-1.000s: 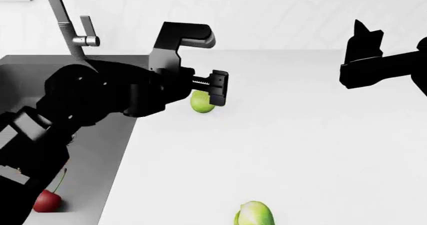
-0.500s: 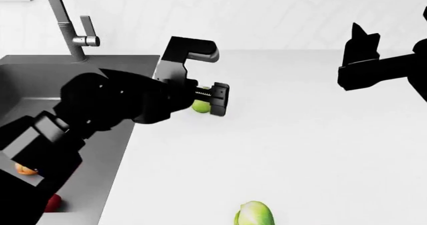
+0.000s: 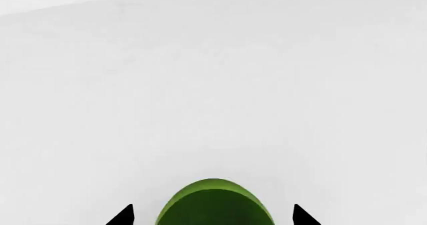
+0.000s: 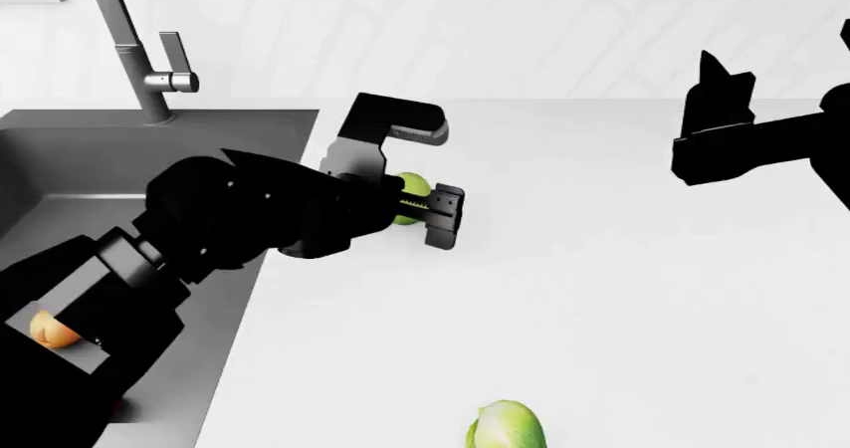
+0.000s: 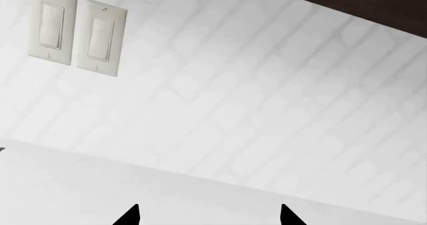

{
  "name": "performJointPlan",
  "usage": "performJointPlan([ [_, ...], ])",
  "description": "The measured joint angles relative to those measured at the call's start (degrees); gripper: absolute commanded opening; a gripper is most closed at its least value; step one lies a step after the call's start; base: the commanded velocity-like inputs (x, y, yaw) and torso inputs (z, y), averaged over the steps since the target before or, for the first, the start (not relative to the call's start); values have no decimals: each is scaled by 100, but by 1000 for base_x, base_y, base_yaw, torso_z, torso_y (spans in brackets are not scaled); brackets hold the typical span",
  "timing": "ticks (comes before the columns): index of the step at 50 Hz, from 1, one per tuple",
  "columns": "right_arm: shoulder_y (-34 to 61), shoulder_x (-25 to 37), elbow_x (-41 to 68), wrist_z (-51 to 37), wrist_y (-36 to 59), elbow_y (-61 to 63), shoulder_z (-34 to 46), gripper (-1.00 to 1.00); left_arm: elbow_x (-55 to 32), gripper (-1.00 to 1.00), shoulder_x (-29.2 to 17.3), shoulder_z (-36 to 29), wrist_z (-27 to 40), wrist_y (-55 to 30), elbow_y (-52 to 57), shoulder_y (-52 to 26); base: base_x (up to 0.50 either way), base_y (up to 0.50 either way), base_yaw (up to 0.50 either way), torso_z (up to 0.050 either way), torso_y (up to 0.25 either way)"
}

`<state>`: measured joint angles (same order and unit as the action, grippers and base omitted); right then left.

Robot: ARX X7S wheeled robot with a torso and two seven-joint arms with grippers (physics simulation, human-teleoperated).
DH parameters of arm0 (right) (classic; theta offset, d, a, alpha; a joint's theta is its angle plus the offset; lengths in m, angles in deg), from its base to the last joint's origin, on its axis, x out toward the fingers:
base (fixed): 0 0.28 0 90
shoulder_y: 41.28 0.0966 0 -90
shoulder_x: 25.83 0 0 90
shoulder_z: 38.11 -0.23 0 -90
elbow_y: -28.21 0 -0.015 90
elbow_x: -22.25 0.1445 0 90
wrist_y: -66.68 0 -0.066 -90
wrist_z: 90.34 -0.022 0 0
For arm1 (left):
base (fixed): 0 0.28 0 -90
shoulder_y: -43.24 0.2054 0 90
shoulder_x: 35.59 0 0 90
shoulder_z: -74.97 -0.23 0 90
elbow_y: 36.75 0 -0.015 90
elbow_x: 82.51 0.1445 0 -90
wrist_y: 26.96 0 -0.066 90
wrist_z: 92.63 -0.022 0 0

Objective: There is a mixed pile of frozen fruits and vegetables on the counter. Locate all the frozen vegetables and place the items in a bowl on the counter. Take all the frozen fruits and defrost them in a running sink.

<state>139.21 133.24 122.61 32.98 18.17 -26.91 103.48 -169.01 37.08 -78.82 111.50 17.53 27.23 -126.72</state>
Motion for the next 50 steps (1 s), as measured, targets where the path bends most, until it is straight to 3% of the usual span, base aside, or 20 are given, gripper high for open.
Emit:
performJointPlan([
  [19, -96, 55, -46, 31, -37, 34, -13, 100, 169, 100, 97, -123, -90, -34, -112, 52, 0, 0, 0, 0, 0],
  [20, -103, 57, -50, 33, -40, 36, -13, 100, 178, -100, 101, -126, -91, -37, -114, 50, 0, 0, 0, 0, 0],
  [37, -141, 79, -59, 31, -36, 57, -21, 100, 220, -100, -64, -154, 53, -116, 206, -8, 0, 0, 0, 0, 0],
  [50, 66, 18, 197, -58, 160, 122, -64, 100, -270, -100, -723, 206, 985, -424, 1385, -525, 0, 0, 0, 0, 0],
])
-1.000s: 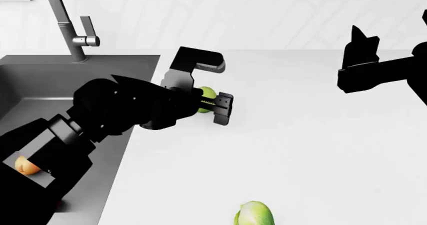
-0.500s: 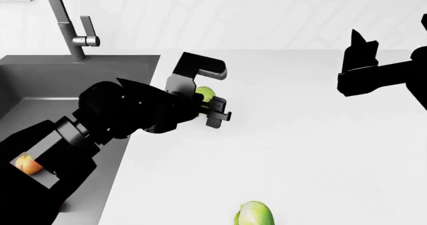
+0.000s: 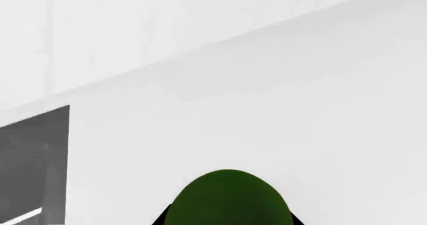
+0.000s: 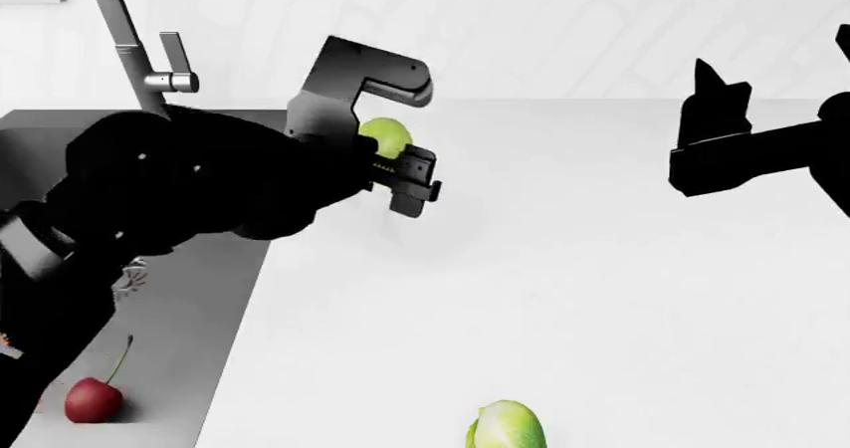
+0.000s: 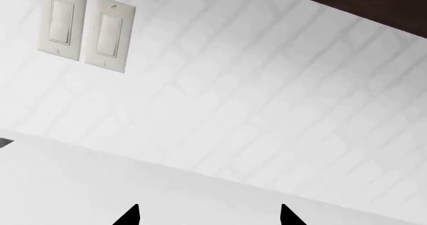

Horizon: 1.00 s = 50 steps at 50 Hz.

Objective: There is a mixed pile of frozen fruits and vegetables on the counter. Locate all the frozen vegetables and place the items in a bowl on the counter. Take all the frozen fruits and defrost them in a running sink.

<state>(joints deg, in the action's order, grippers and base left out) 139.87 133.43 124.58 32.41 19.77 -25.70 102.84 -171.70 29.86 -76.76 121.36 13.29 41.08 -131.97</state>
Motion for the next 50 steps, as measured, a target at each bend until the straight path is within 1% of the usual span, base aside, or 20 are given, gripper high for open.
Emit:
performJointPlan([
  [14, 520, -277, 509, -203, 535, 77, 12, 100, -1190, -100, -996, 650, 1466, -448, 1504, -867, 0, 0, 0, 0, 0],
  [23, 734, -490, 1004, -159, 507, 142, -85, 100, -1853, -100, -1516, 937, 2107, -605, 2190, -1244, 0, 0, 0, 0, 0],
  [38, 1185, -845, 2347, -71, 581, 310, -85, 100, -2524, -100, -2149, 1194, 2669, -673, 2942, -1464, 0, 0, 0, 0, 0],
  [50, 1482, -897, 3496, 43, 563, 465, -88, 100, -2705, -100, -2359, 1251, 2808, -677, 3178, -1473, 0, 0, 0, 0, 0],
])
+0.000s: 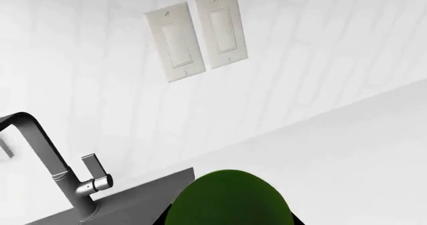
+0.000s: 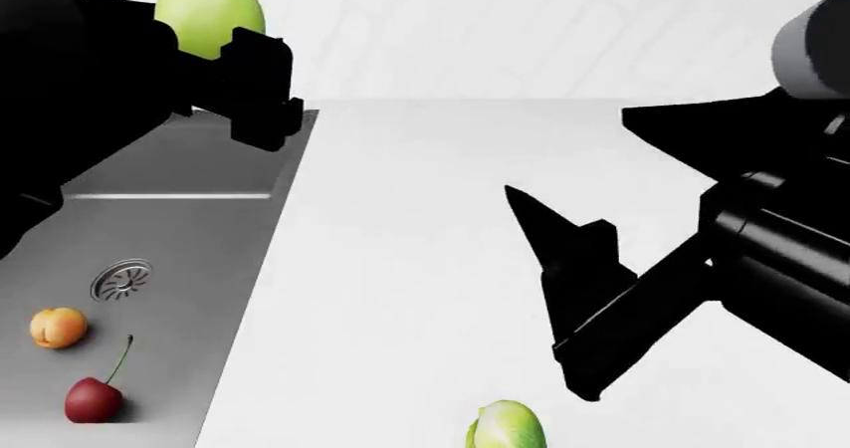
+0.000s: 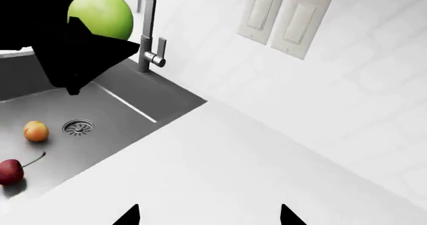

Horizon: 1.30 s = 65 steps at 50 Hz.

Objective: There is a mixed pile of frozen fruits and vegetables on the counter. Locate all the frozen vegetables and place the items in a bowl on the counter. Take all the frozen fruits and defrost them in a running sink.

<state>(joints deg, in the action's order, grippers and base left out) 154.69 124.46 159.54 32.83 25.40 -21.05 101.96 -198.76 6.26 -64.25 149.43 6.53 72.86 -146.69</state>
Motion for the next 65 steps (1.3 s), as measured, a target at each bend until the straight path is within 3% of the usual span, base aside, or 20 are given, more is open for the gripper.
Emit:
performJointPlan([
  [15, -31, -91, 923, 193, -332, -67, 34, 100, 4, -100, -126, 7, -40, 23, 104, 123, 0, 0, 0, 0, 0],
  [35, -355, -412, 947, 275, -150, -51, 399, 100, 21, -100, -214, 7, -77, 62, 180, 226, 0, 0, 0, 0, 0],
  [65, -594, -264, 1100, 420, 53, 176, 534, 100, 50, -100, -246, -37, -92, 58, 196, 270, 0, 0, 0, 0, 0],
])
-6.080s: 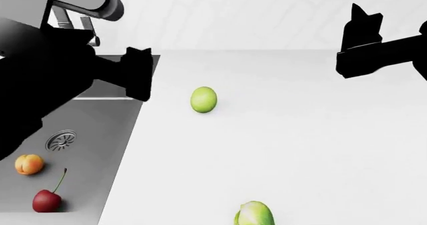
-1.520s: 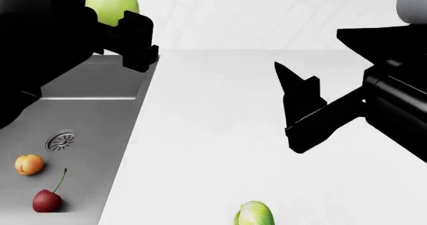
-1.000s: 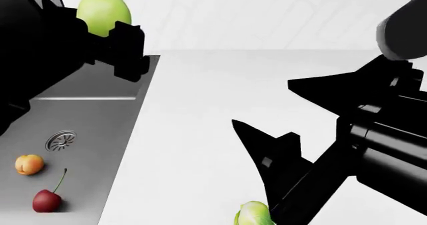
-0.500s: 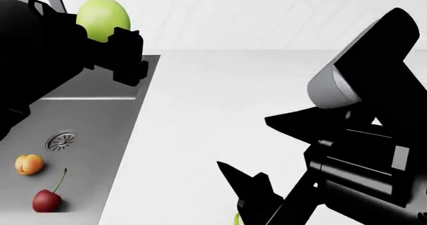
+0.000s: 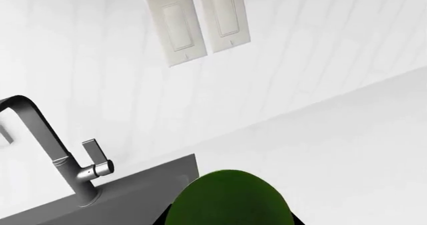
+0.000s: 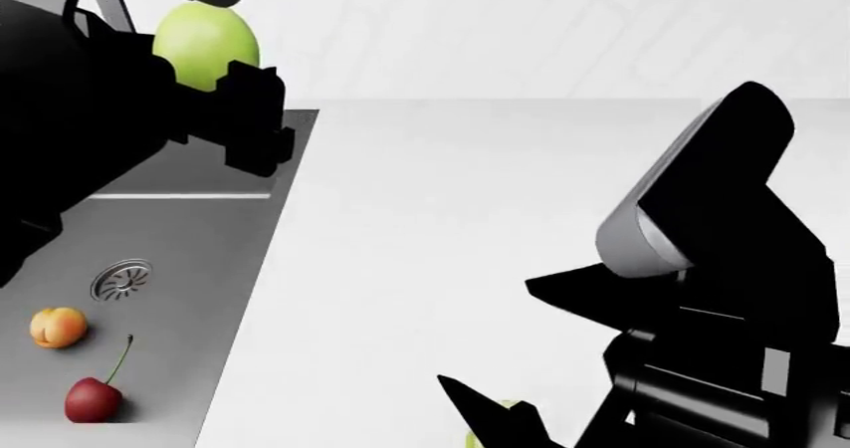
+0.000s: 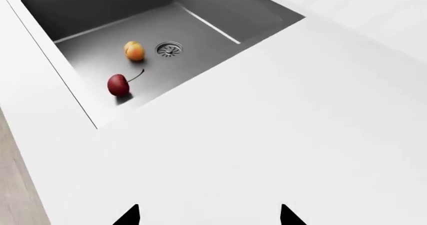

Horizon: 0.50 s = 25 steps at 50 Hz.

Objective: There is a mixed pile of frozen fruits and vegetables on the counter. Locate all the frozen vegetables and place the items in a bowl on the counter. Take all the frozen fruits and defrost them in a running sink.

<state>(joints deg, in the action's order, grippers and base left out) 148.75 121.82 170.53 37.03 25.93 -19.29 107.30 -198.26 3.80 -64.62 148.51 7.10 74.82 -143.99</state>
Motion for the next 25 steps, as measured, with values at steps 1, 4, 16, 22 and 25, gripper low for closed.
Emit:
performJointPlan([
  [1, -16, 5, -6, 12, 1, 8, -1, 100, 1, -100, 0, -1, 1, 0, 1, 1, 0, 0, 0, 0, 0],
  [4, -70, 24, -29, 50, 4, 34, -1, 100, 4, -100, 0, -6, 0, 1, 1, 4, 0, 0, 0, 0, 0],
  [16, -267, 131, -109, 181, -9, 128, -18, 100, 24, -100, -6, -18, -14, 2, -1, 16, 0, 0, 0, 0, 0],
  [22, -398, 190, -183, 264, -37, 172, -30, 100, 22, -100, -6, -24, -16, -2, -6, 9, 0, 0, 0, 0, 0],
  [25, -468, 220, -222, 311, -64, 192, -43, 100, 21, -100, -3, -28, -16, -5, -10, 3, 0, 0, 0, 0, 0],
])
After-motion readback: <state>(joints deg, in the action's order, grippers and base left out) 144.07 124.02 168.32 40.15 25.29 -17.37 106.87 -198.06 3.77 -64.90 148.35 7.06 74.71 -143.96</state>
